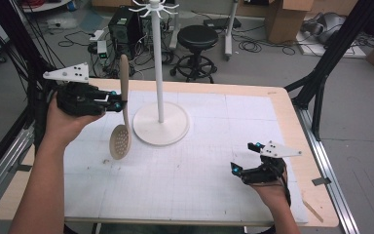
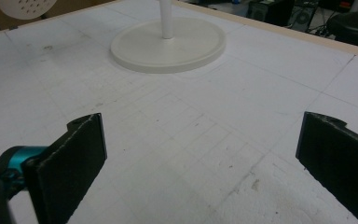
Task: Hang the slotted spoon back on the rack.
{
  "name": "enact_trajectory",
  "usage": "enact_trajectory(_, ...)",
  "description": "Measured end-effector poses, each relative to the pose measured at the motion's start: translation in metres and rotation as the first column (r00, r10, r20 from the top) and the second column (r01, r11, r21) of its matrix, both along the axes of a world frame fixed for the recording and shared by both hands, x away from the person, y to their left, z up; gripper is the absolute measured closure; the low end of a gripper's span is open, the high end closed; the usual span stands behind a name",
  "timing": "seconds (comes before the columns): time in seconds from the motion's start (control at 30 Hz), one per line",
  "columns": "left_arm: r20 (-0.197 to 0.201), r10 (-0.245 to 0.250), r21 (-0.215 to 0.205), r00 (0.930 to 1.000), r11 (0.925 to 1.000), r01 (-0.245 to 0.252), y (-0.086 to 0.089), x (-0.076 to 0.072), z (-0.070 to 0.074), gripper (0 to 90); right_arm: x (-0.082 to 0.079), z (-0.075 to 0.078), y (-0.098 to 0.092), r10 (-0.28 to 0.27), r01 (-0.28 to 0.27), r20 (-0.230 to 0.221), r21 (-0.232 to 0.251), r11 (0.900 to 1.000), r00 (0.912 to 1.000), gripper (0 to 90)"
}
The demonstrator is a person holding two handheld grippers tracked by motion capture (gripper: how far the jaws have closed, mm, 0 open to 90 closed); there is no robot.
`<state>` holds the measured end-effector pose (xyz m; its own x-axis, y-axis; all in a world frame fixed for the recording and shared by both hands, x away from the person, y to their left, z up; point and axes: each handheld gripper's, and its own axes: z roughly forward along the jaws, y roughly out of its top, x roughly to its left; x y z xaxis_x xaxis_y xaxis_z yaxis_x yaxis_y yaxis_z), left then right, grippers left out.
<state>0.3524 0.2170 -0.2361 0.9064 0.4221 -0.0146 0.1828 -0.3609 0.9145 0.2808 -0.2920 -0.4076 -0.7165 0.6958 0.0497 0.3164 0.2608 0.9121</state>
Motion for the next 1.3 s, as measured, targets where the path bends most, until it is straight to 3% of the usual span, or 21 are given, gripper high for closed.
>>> enact_trajectory(0.2, 0.002, 0.006, 0.023, 1.0000, 0.9997, -0.006, -0.007, 0.011, 0.011, 75.5, 0.000, 0.000, 0.000, 0.002, -0.002, -0.001, 0.002, 1.000, 1.0000, 0.6)
enact_trajectory(0.47, -0.005, 0.022, 0.009, 0.9998, 0.9997, -0.021, -0.011, 0.022, 0.023, 75.5, 0.000, 0.000, 0.000, 0.001, -0.001, -0.004, 0.004, 1.000, 1.0000, 0.6)
enact_trajectory(0.8, 0.000, 0.077, 0.069, 0.9971, 0.9947, -0.077, -0.021, 0.039, 0.045, 75.5, 0.001, 0.000, 0.001, 0.005, -0.005, -0.004, 0.003, 1.000, 1.0000, 0.6)
enact_trajectory(1.03, -0.019, 0.101, 0.050, 0.9947, 0.9937, -0.100, -0.019, 0.048, 0.051, 75.5, 0.001, 0.000, 0.001, 0.006, -0.006, -0.003, 0.003, 1.000, 1.0000, 0.6)
enact_trajectory(1.3, -0.022, 0.129, 0.065, 0.9915, 0.9898, -0.127, -0.022, 0.055, 0.058, 75.5, 0.001, -0.001, 0.001, 0.005, -0.005, -0.005, 0.005, 1.000, 1.0000, 0.6)
